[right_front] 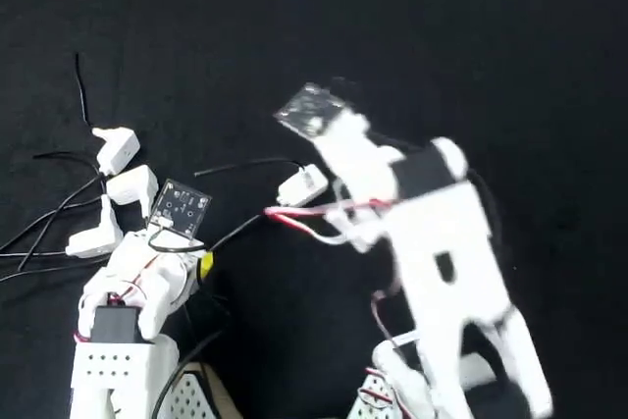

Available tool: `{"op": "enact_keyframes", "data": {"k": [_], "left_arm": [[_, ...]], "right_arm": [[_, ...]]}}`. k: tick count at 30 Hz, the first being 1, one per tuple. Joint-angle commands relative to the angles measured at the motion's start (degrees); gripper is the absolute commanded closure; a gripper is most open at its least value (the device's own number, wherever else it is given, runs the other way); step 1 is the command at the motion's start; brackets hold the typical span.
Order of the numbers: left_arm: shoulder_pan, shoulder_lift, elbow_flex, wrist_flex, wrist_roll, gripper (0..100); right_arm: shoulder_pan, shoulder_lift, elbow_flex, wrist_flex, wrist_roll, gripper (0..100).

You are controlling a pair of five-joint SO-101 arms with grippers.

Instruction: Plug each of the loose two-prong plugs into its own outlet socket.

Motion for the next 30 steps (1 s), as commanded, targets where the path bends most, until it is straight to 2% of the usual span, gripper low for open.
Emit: {"op": "enact_keyframes", "data": {"k": [1,4,9,15,21,30], "left_arm": [[0.0,-0.2,-0.9,-0.9,0.4,74],[0.1,-0.3,-1.1,-0.9,0.5,80],[0.0,-5.0,-2.0,3.0,0.3,97],[-0.5,-14.4,-2.5,12.7,0.4,97],[0.6,-13.7,2.4,8.3,0.1,97],[0.7,-13.7,5.0,6.9,0.3,97]], "right_arm": [[7.0,-9.7,10.3,-6.3,0.2,91.0],[10.6,-16.1,20.5,-12.3,0.3,85.8],[12.4,-29.0,34.1,-19.3,0.3,92.0],[13.7,-49.2,49.0,-29.0,0.3,97.9],[16.4,-72.9,68.1,-36.3,0.2,98.3],[16.8,-69.1,70.2,-25.3,0.2,98.2]]}}
